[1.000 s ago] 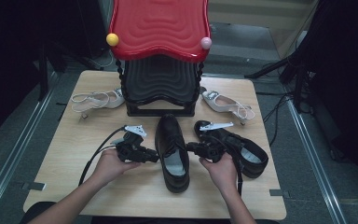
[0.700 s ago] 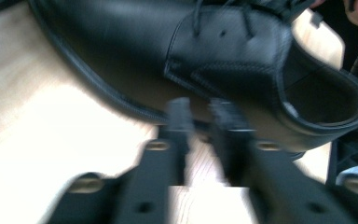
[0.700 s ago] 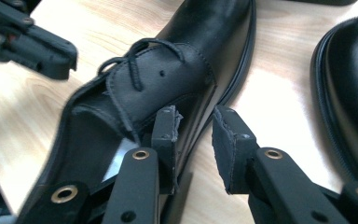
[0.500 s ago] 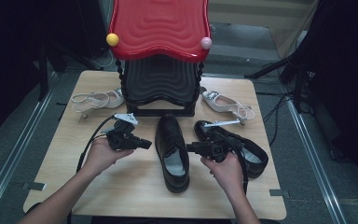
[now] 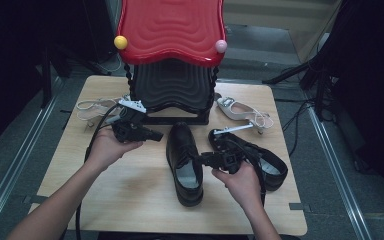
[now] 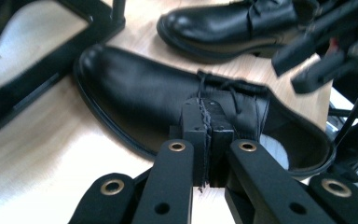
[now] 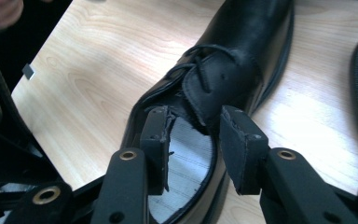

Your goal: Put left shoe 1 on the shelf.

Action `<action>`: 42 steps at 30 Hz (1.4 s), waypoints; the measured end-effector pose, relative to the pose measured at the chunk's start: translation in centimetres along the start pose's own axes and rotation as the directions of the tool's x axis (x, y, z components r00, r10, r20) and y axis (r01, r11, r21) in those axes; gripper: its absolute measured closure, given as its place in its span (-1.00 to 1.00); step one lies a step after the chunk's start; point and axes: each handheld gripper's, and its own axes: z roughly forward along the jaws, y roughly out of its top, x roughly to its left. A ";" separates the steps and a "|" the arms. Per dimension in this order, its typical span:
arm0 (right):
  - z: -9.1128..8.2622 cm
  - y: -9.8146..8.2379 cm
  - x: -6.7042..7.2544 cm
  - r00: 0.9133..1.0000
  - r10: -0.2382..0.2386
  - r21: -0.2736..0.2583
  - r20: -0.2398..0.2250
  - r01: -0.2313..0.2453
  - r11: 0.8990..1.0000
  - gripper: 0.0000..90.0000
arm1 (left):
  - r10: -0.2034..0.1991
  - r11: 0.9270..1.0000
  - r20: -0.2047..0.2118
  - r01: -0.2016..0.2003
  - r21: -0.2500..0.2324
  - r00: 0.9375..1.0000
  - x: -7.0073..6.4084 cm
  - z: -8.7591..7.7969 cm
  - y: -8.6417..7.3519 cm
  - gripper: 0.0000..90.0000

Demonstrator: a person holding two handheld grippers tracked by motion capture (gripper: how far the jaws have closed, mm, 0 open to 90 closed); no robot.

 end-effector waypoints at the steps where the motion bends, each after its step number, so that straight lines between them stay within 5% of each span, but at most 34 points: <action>1: 0.1 0.0 0.2 1.000 -0.004 0.004 -0.010 0.004 1.000 0.42 | 0.004 1.000 -0.008 -0.004 -0.001 1.000 0.0 -0.2 0.3 1.00; 16: 2.4 0.3 2.4 0.997 -0.052 0.062 -0.051 0.055 0.997 0.40 | 0.012 0.999 -0.023 -0.013 -0.036 1.000 0.4 -3.5 4.5 0.98; 30: 4.0 0.3 4.0 0.997 -0.054 0.099 -0.056 0.060 0.993 0.37 | 0.079 0.996 -0.045 -0.081 -0.038 0.996 -0.4 -5.2 9.3 0.97; 42: 7.0 -0.5 5.0 0.997 -0.081 0.175 0.000 0.080 0.981 0.36 | 0.091 0.994 -0.080 -0.096 -0.060 0.993 0.1 -7.2 13.3 0.98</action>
